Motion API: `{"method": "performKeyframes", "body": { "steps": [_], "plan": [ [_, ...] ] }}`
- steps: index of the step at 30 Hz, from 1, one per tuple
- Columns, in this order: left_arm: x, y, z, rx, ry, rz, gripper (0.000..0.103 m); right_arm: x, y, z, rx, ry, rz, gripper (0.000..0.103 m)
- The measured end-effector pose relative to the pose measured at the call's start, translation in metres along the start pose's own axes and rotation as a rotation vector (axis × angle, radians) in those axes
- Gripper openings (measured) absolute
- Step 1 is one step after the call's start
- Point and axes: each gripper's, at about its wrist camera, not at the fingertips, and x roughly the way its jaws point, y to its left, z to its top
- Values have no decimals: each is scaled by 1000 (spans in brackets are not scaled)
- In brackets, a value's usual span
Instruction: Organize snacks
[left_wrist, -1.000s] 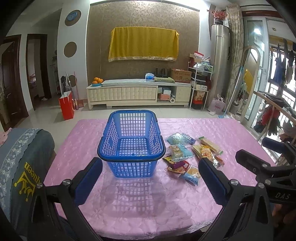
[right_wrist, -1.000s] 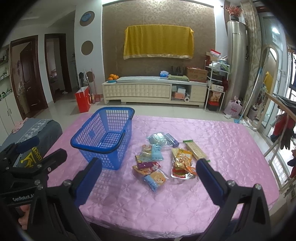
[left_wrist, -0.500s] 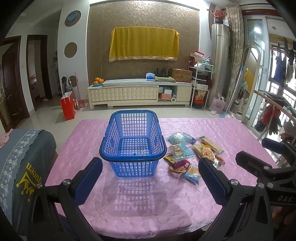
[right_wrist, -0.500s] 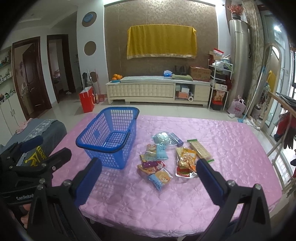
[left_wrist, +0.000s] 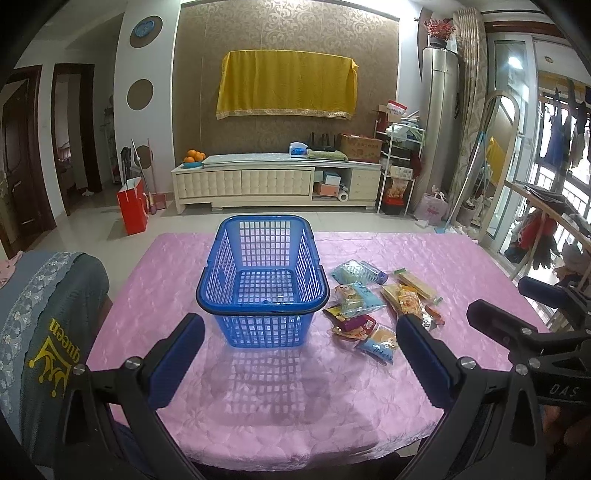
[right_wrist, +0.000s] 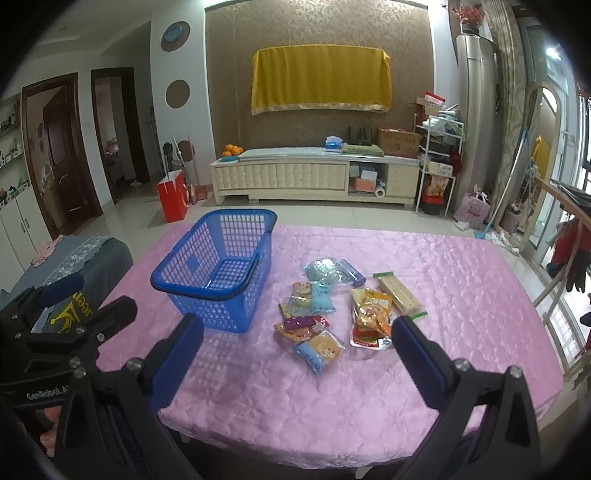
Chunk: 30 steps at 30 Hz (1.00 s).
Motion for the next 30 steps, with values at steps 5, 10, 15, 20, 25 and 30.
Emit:
{"method": "performKeyframes", "body": {
  "steps": [5, 10, 15, 20, 25, 30],
  "plan": [
    [-1, -1, -1, 0, 1, -2, 103, 0, 0, 0, 0, 0, 2, 103],
    [-3, -1, -3, 4, -1, 1, 103, 0, 0, 0, 1, 5, 7, 103],
    [-3, -1, -2, 4, 0, -4, 103, 1, -2, 0, 6, 9, 14, 103],
    [3, -4, 5, 0, 9, -10, 103, 5, -7, 2, 5, 14, 23, 103],
    [18, -12, 11, 11, 36, -17, 103, 17, -18, 6, 6, 32, 20, 103],
    [49, -27, 13, 29, 84, -32, 103, 40, -36, 6, -1, 79, 46, 103]
  ]
}}
